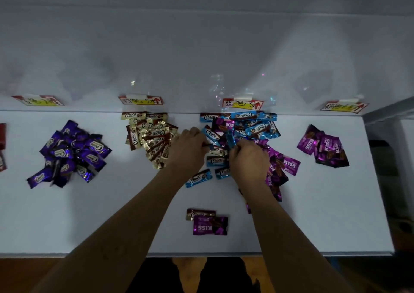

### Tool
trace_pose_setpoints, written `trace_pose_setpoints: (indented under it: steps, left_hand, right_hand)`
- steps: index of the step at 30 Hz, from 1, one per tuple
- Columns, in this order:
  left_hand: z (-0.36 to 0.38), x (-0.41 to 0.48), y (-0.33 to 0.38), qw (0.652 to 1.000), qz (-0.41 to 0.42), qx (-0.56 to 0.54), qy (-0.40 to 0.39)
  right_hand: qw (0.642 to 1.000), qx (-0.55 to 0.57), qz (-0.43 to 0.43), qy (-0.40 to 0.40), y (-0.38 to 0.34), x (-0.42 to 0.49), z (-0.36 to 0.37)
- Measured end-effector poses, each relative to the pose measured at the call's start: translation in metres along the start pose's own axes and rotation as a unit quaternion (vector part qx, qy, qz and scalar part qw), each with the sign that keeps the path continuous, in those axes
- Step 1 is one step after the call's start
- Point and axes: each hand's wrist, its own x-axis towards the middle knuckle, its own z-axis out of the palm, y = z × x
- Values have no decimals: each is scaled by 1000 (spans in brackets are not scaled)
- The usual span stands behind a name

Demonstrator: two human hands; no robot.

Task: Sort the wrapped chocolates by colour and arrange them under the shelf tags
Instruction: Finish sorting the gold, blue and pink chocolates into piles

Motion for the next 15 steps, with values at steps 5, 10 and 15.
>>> trace_pose_setpoints:
  steps: [5, 10, 15]
  left_hand:
    - [9, 10, 10, 998, 40, 10, -41]
    - [18, -8, 24, 999, 31, 20, -33]
    - [22, -30, 26, 999, 36, -7, -1]
  right_hand:
    - [1000, -1, 25, -16, 25, -11, -14]
    - [999, 5, 0, -37, 34, -13, -25]
    - [986, -25, -160, -29, 21, 24, -36]
